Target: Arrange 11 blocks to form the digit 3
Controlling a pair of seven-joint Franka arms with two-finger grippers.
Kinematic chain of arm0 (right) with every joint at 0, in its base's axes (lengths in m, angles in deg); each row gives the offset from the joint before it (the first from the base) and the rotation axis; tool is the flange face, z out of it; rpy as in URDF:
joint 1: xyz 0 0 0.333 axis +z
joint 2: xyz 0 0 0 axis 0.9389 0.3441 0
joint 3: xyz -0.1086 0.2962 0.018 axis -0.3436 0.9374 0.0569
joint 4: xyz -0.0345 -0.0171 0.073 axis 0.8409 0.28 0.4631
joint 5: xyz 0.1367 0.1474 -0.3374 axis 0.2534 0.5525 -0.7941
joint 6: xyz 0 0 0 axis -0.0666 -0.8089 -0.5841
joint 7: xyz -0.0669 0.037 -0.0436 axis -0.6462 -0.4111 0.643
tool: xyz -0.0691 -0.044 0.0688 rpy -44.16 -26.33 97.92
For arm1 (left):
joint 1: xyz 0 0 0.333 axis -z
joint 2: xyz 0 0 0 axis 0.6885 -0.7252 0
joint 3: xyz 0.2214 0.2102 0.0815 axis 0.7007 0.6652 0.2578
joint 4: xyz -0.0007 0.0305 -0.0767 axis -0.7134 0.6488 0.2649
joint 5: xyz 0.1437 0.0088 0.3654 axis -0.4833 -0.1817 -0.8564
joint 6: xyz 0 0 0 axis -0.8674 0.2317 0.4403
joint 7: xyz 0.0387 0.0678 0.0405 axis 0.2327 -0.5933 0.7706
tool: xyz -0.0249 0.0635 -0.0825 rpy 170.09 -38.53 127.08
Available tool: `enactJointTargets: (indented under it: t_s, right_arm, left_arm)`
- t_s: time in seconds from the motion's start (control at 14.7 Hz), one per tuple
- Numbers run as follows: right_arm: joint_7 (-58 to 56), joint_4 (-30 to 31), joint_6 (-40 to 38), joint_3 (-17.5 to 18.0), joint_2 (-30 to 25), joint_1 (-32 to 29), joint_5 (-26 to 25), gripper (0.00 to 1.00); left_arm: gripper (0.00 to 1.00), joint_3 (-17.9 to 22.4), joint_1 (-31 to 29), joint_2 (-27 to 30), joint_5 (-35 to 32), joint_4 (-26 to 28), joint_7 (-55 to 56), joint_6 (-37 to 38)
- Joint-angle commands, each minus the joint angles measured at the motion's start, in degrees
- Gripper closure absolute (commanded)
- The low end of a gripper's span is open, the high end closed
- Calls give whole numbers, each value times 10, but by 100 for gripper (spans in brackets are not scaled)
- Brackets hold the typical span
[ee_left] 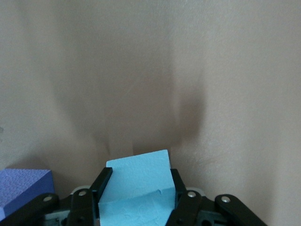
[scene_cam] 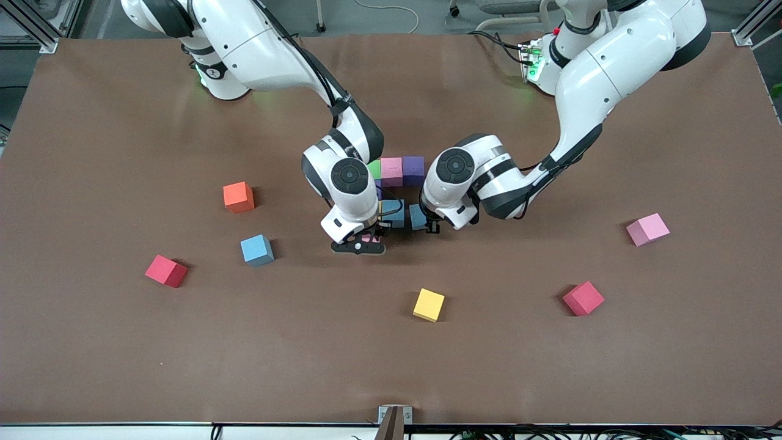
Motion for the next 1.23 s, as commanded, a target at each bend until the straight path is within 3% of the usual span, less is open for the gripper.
enactJointTargets:
  t_s: [0.0,0.14,0.2,0.27,1.16]
  right_arm:
    - [2,1,1,3,3,-1,5,89]
    - [3,1,2,3,3,0,5,87]
    - [1,1,1,3,3,0,5,56]
    - [4,1,2,3,3,0,5,1]
    - [-25,-6,-27,10,-27,-27,14,0]
  left_arm:
    - [73,1,3,12,-15,11,11,-14]
    - [74,1,6,11,-31,13,11,-14]
    - [74,1,6,12,-37,17,11,-15]
    - [74,1,6,12,-42,21,11,-18]
    - [73,0,13,11,-65,22,0,-27]
